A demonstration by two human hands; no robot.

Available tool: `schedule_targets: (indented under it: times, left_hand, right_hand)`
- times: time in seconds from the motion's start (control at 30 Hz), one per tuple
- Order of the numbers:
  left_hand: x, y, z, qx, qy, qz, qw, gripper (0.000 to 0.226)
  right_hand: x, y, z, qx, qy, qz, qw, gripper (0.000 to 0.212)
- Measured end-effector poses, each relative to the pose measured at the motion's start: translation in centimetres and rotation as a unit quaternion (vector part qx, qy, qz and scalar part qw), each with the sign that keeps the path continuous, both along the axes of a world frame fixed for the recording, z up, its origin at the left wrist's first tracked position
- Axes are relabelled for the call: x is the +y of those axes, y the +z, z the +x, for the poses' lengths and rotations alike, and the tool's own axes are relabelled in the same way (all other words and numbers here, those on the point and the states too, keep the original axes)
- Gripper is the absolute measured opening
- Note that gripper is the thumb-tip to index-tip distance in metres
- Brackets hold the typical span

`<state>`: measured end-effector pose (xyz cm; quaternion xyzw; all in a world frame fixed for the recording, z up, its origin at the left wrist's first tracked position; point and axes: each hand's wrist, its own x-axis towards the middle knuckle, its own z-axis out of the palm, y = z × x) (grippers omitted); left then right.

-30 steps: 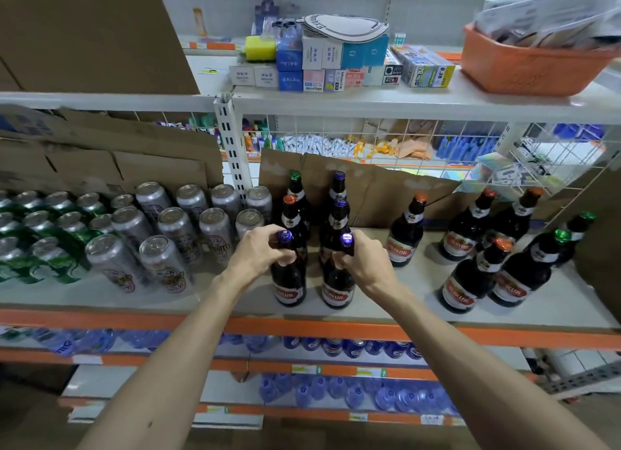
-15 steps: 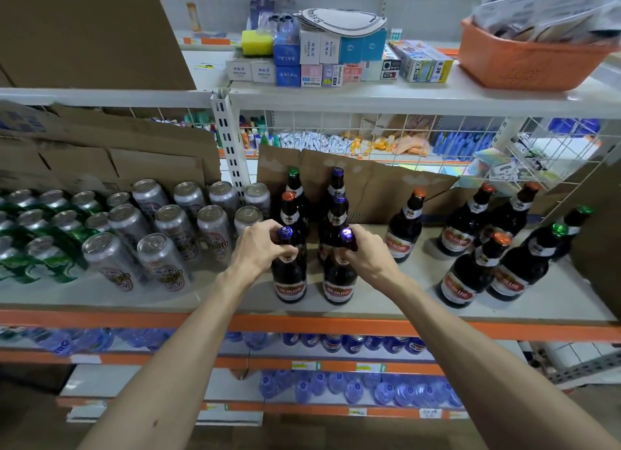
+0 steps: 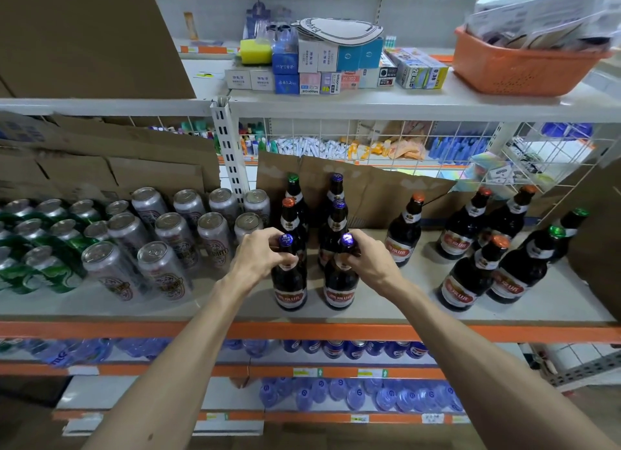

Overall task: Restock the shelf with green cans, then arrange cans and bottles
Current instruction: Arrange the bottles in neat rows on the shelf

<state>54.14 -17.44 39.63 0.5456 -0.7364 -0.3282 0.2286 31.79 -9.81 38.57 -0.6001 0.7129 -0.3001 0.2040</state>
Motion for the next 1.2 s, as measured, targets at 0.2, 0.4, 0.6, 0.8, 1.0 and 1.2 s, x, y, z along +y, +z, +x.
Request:
schedule_targets:
  times: [0.2,0.4,0.6,0.8,1.0,1.2]
  left_hand:
    - [-0.1,0.1,0.0,0.001,-0.013,0.0,1.0,0.032]
    - [0.6,-0.1,-0.1,0.012,-0.005,-0.022,1.0,0.037]
    - [0.8,-0.3,-0.1,0.01,0.0,-0.034,0.999,0.035]
    - [0.4,-0.5,0.2,0.008,-0.012,-0.019,1.0,0.03]
    - [0.1,-0.6,0.2,0.006,-0.018,-0.019,1.0,0.03]
    - [-0.4,0.8,-0.3,0.004,-0.071,-0.003,0.997,0.055]
  right_hand:
    - [-0.1,-0.2,0.3,0.004,-0.02,-0.001,1.0,0.027]
    - [0.0,-0.3,0.6,0.006,-0.033,0.002,0.999,0.031]
    - [0.4,-0.3,0.9,0.003,-0.046,0.001,0.999,0.031]
    - [0.7,-0.6,0.9,-0.006,-0.068,0.003,0.998,0.032]
    - [0.7,-0.5,1.1,-0.015,-0.065,0.001,0.998,0.031]
    - [0.8,0.2,1.0,-0.039,-0.061,0.019,0.997,0.045]
